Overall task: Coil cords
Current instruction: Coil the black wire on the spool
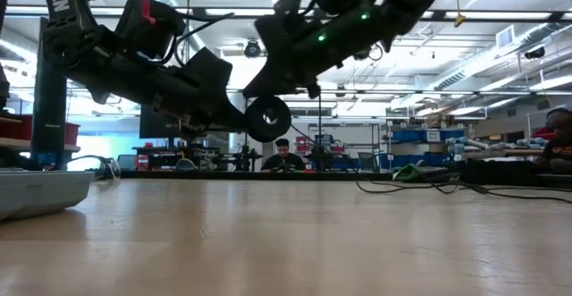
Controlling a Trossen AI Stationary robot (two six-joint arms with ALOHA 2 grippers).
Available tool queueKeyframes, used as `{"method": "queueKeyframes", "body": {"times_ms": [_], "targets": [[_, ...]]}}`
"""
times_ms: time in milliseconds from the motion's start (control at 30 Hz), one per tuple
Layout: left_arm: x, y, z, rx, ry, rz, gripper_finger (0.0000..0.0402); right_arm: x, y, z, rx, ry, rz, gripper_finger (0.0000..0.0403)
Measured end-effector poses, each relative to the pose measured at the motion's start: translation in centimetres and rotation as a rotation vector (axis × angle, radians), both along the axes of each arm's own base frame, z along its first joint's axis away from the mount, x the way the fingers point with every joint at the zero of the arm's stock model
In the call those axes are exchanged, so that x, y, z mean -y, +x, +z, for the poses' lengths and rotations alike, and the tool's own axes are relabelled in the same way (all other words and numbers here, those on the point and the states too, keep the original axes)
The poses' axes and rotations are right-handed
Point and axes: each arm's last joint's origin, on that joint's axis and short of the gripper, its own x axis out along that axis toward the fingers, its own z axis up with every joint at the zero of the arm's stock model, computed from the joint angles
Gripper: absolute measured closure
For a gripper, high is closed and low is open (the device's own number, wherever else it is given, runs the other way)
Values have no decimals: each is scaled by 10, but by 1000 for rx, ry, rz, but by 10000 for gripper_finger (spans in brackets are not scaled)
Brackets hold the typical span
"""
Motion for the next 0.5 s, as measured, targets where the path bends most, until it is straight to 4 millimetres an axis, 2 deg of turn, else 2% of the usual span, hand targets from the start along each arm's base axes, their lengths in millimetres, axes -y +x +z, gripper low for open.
{"method": "queueKeyframes", "body": {"times_ms": [133, 267, 500], "targets": [[-1, 0, 0, 6, -3, 26, 402, -4, 7, -13, -26, 2, 15, 392], [-1, 0, 5, 60, 1, 50, 402, -9, 6, -25, -70, 32, 27, 378], [-1, -17, 6, 187, -1, 53, 402, -19, -1, -37, -152, 20, 18, 370]]}}
